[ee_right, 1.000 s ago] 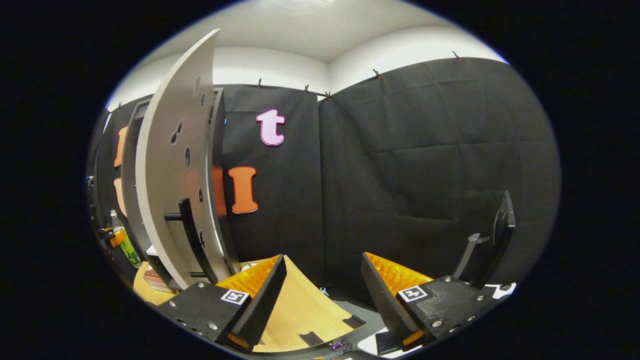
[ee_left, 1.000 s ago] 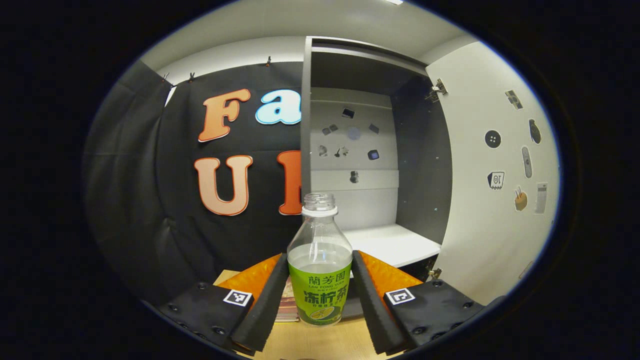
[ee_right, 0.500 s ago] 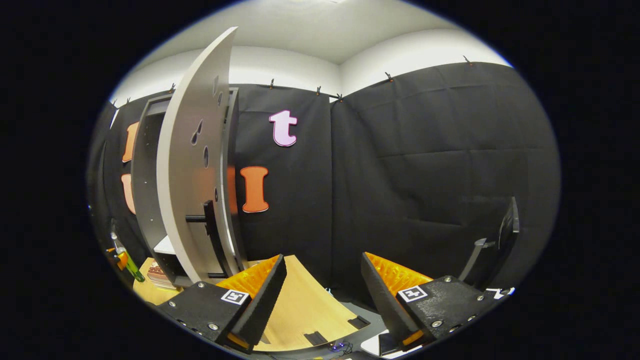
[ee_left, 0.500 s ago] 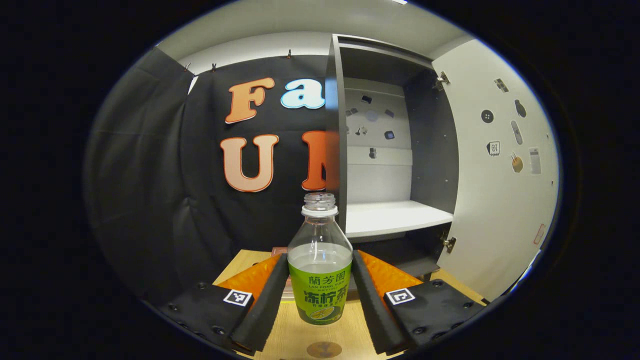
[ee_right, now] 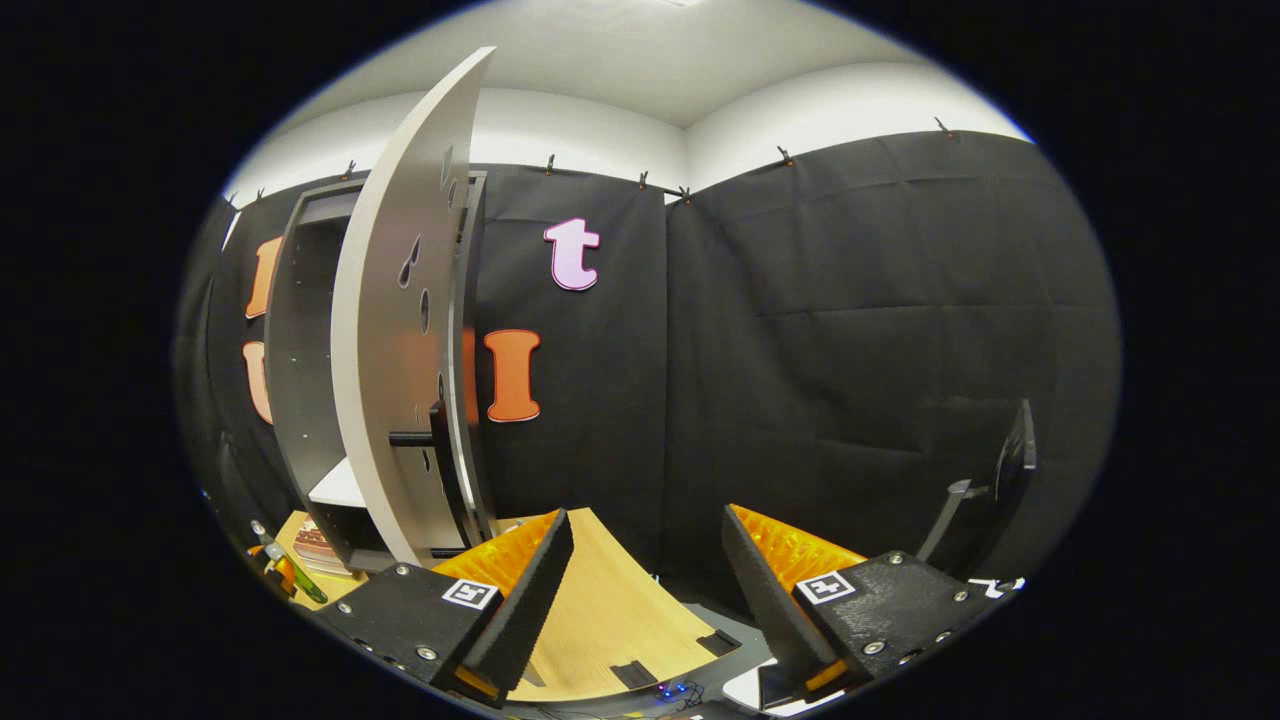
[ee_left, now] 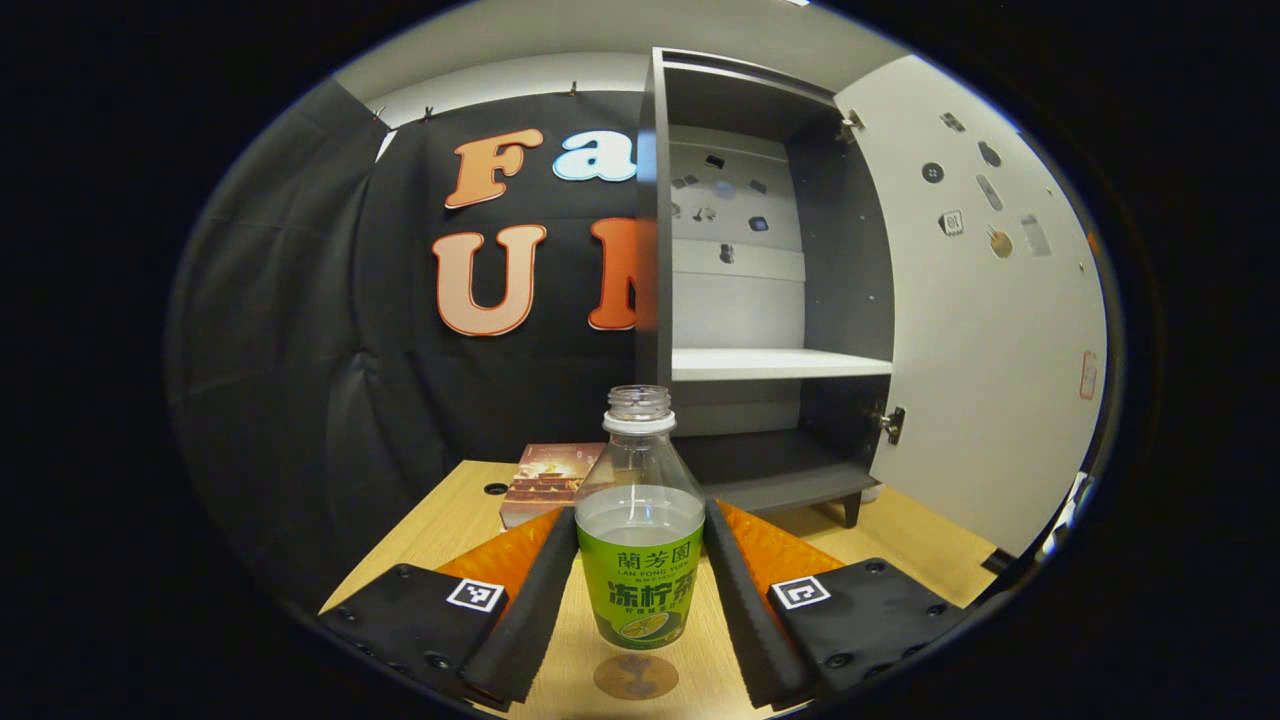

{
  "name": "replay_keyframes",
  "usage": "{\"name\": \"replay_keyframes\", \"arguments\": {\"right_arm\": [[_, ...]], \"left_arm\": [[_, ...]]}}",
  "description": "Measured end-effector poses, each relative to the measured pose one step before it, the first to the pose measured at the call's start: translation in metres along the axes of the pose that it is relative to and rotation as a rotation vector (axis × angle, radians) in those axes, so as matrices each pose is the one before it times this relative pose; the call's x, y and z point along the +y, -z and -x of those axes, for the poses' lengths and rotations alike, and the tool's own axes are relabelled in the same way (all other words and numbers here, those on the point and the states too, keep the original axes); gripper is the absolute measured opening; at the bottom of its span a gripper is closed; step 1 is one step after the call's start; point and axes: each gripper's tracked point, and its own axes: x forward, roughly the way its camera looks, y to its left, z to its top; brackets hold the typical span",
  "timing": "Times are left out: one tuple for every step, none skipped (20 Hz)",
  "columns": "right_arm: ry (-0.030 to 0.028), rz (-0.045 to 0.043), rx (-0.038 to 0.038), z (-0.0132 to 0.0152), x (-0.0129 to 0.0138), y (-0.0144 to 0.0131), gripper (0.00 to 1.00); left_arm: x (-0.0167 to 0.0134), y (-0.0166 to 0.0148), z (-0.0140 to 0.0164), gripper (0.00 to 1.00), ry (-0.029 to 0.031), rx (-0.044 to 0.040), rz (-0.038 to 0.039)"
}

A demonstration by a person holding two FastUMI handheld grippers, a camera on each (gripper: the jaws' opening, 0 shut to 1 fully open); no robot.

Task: Open the cabinet door with the right hand, grasp the bottle in the cabinet with the left hand and place it on the coaster, then close the cabinet door with the right hand.

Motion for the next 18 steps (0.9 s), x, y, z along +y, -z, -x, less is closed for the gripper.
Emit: {"name": "replay_keyframes", "arguments": {"right_arm": [[0.00205,-0.00257,0.00015,0.00154,0.00036,-0.00156,0.98],[0.00132,-0.00458,-0.00117,0.00059,0.00089,-0.0004,0.93],[0.00253,-0.00437,0.0002,0.002,-0.00021,-0.00031,0.93],[0.0036,-0.00144,0.00179,0.00128,-0.00044,0.0007,0.93],[0.00675,0.0011,0.00268,0.00025,-0.00149,0.00049,0.98],[0.00727,0.005,0.00243,0.00134,-0.00203,0.00101,0.98],[0.00824,0.00568,0.0013,0.00111,-0.00191,0.0,0.98],[0.00781,0.00504,-0.00001,0.00174,-0.00175,0.00052,0.98],[0.00698,0.00214,0.00005,0.00131,-0.00147,-0.00094,0.98],[0.00498,-0.00077,0.00136,0.00065,-0.00023,0.0001,0.98],[0.00446,-0.00161,0.00254,-0.00078,0.0003,0.00106,0.98],[0.00325,-0.00051,0.00209,0.00056,0.0,0.00034,0.93],[0.00382,0.00213,0.00104,0.00005,-0.0005,0.00012,0.93],[0.0045,0.00323,0.0019,0.00032,-0.00035,0.00045,0.93],[0.00259,0.00315,0.00147,0.00005,-0.00003,0.00108,0.93],[0.0016,0.00225,0.00309,-0.00002,0.00012,0.00034,0.93],[0.00065,0.00172,0.00311,-0.00097,0.00005,0.00112,0.93],[0.0003,0.00071,0.00513,-0.00055,0.00053,0.00195,0.93]], "left_arm": [[-0.00196,0.01168,0.00015,0.8,0.00644,0.01174,0.00417],[-0.00053,0.01005,0.00029,0.82,0.00316,0.01004,0.01722],[0.00094,0.00881,-0.00068,0.82,-0.0012,0.00775,0.01867],[0.00233,0.00655,-0.00165,0.83,-0.00463,0.0016,0.01798],[0.0035,0.00519,-0.00053,0.84,-0.00719,-0.00205,0.01287],[0.00309,0.00622,-0.00339,0.82,-0.00754,0.00091,0.0083],[0.00365,0.00603,-0.00182,0.84,-0.00894,0.00158,0.00351],[0.00179,0.00714,-0.00075,0.82,-0.00314,0.00348,0.00108],[0.00307,0.00645,-0.00187,0.84,-0.00512,0.00526,-0.00196],[0.00186,0.00754,-0.00144,0.84,-0.00554,0.00875,-0.00402],[0.00217,0.00569,-0.00118,0.84,-0.00709,0.00106,0.00112],[0.0011,0.0055,-0.00132,0.82,-0.00508,0.00392,0.00171],[0.00052,0.00622,-0.00184,0.82,-0.00245,0.00884,0.00036],[-0.00023,0.00496,-0.00116,0.82,-0.00317,0.0059,-0.00385],[-0.00081,0.00381,-0.00109,0.84,0.00138,0.00443,-0.00085],[-0.00117,0.00358,-0.00059,0.84,-0.00025,0.00228,-0.00255],[-0.00022,0.00199,-0.00075,0.84,-0.0022,-0.00267,-0.00231],[-0.00035,-0.00067,-0.00092,0.82,-0.00269,-0.01001,-0.00511]]}}
